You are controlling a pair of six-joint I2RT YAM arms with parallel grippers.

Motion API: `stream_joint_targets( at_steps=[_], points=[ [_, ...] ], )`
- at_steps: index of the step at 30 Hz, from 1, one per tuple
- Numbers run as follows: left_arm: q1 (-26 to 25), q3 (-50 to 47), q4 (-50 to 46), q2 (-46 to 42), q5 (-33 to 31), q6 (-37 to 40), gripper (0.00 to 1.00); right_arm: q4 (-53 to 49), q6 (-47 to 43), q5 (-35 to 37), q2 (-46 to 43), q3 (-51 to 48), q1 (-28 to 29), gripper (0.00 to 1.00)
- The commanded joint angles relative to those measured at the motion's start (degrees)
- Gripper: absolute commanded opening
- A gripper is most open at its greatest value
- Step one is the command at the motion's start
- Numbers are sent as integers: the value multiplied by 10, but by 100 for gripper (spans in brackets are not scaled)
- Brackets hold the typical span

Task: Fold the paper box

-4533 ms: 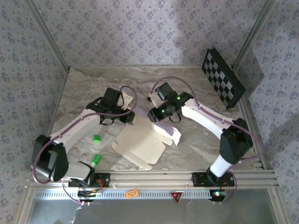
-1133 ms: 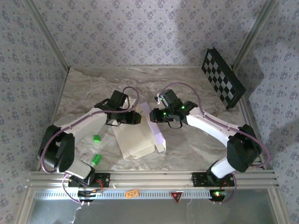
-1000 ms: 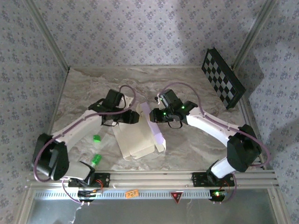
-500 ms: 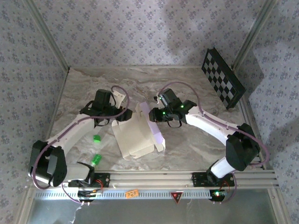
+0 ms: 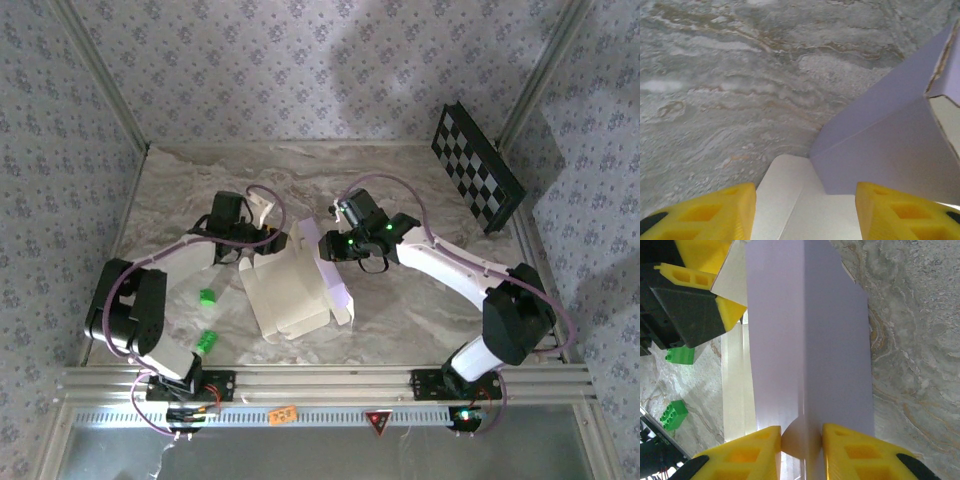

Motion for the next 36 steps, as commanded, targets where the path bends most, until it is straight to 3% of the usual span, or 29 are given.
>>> stream_joint_targets(
  at_steps=[1, 18, 24, 30, 36],
  points=[
    [-2, 5, 47, 18, 64, 32, 55, -51, -7, 10, 25, -8, -2, 27],
    [-10, 19, 109, 103, 209, 83, 50, -38, -10, -24, 42, -2, -9, 27],
    [-15, 38, 113, 129, 212, 80, 38, -35, -15, -40, 44, -4, -15, 26],
    [-18, 34, 146, 135, 193, 56, 18, -25, -16, -57, 41, -11, -24, 26],
    [-32, 27, 165, 127, 158, 42, 9, -12, -12, -76, 36, -23, -34, 26]
  ],
)
